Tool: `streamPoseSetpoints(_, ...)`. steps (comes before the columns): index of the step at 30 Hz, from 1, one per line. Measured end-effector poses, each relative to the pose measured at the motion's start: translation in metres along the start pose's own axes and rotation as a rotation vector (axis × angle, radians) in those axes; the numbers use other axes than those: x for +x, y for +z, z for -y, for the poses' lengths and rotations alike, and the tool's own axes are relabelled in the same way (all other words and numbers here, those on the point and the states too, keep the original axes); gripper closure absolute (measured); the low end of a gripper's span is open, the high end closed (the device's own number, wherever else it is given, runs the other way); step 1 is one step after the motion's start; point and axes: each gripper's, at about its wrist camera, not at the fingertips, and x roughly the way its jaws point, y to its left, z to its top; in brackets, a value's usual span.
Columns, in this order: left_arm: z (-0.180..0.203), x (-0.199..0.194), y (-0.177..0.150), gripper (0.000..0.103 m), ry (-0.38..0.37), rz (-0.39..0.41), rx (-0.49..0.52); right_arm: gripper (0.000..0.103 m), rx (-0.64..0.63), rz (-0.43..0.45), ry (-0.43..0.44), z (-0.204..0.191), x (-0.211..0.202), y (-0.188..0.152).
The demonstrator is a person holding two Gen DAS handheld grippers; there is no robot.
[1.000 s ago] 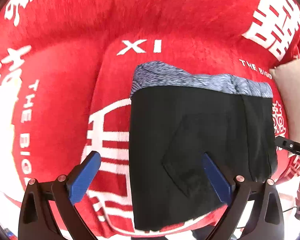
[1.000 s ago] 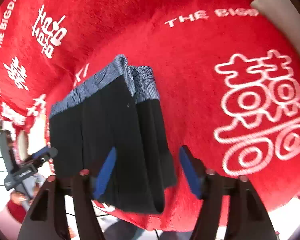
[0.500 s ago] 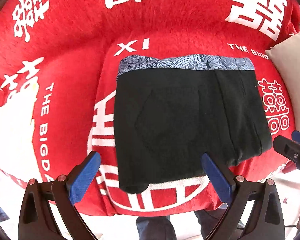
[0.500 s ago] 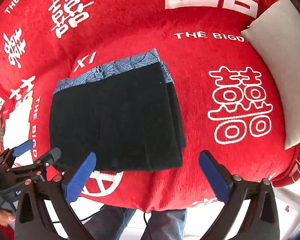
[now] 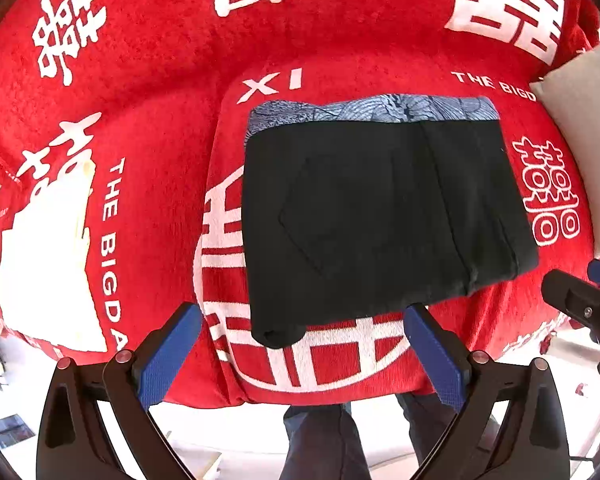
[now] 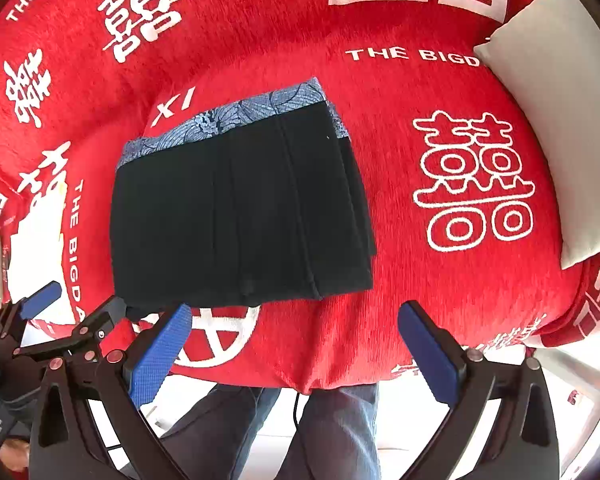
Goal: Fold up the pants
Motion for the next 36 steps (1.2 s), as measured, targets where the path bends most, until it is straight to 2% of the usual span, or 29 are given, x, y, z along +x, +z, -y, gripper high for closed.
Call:
streamPoseSetpoints(9, -0.002, -0.006, -0.003, 0.002, 0.002, -0.010, 0.026, 0.000, -0.005, 0.002, -0.009, -0.005, -0.008, 0.000)
streamPoseSetpoints(36, -0.004, -0.020, -0.008, 0.002, 0.001, 0.008, 0.015, 0.000, -0.037, 0.031, -0.004, -0.018, -0.020, 0.001)
